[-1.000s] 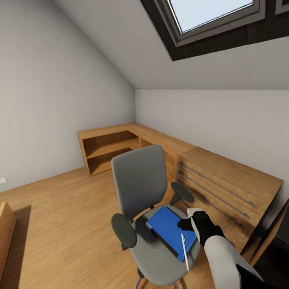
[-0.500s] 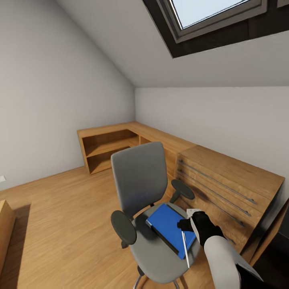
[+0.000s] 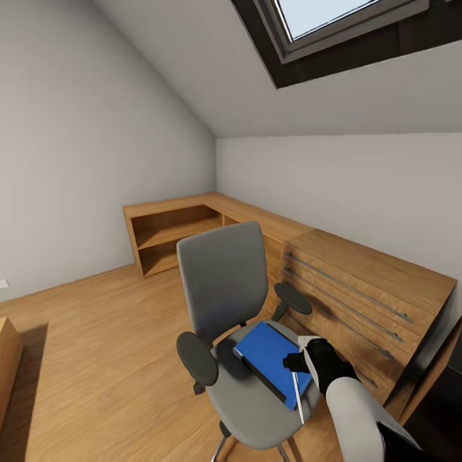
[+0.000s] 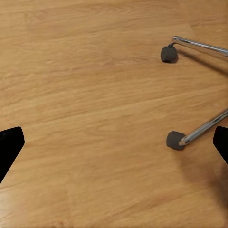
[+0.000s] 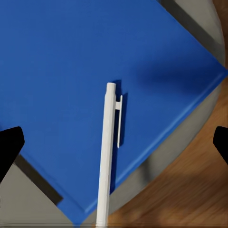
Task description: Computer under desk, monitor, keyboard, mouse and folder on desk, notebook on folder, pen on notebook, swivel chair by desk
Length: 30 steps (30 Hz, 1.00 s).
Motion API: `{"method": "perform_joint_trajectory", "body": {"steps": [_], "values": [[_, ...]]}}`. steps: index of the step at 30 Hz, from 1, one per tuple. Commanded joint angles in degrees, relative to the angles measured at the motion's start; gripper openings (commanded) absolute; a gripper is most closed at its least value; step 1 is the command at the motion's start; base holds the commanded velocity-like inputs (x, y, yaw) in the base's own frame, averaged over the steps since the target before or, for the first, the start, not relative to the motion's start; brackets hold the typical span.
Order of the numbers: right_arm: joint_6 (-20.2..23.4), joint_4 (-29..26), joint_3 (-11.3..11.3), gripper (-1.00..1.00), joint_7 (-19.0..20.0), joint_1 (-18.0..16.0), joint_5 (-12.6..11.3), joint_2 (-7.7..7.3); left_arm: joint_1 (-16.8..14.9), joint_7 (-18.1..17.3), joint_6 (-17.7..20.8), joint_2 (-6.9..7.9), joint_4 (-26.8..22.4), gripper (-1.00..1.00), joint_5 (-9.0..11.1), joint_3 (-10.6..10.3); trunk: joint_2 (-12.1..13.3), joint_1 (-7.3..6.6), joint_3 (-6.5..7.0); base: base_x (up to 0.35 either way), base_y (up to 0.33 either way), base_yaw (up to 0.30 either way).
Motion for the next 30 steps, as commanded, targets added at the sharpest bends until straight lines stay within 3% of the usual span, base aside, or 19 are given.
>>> {"method": "perform_joint_trajectory", "body": {"steps": [1, 14, 30], "values": [[0.4, -0.1, -0.5, 1.0, 0.5, 0.0, 0.6, 0.07, 0.0, -0.4, -0.1, -0.02, 0.0, 1.0, 0.5, 0.1, 0.0, 0.0, -0.06, 0.0, 0.0, 0.0], [4.4, 0.0, -3.2, 1.0, 0.4, 0.0, 0.6, 0.15, 0.0, -0.4, -0.1, -0.02, 0.0, 1.0, 0.5, 0.1, 0.0, 0.0, -0.06, 0.0, 0.0, 0.0], [5.6, 0.0, -3.7, 1.0, 0.4, 0.0, 0.6, 0.18, 0.0, -0.4, -0.1, -0.02, 0.0, 1.0, 0.5, 0.1, 0.0, 0.0, -0.06, 0.0, 0.0, 0.0]]}}
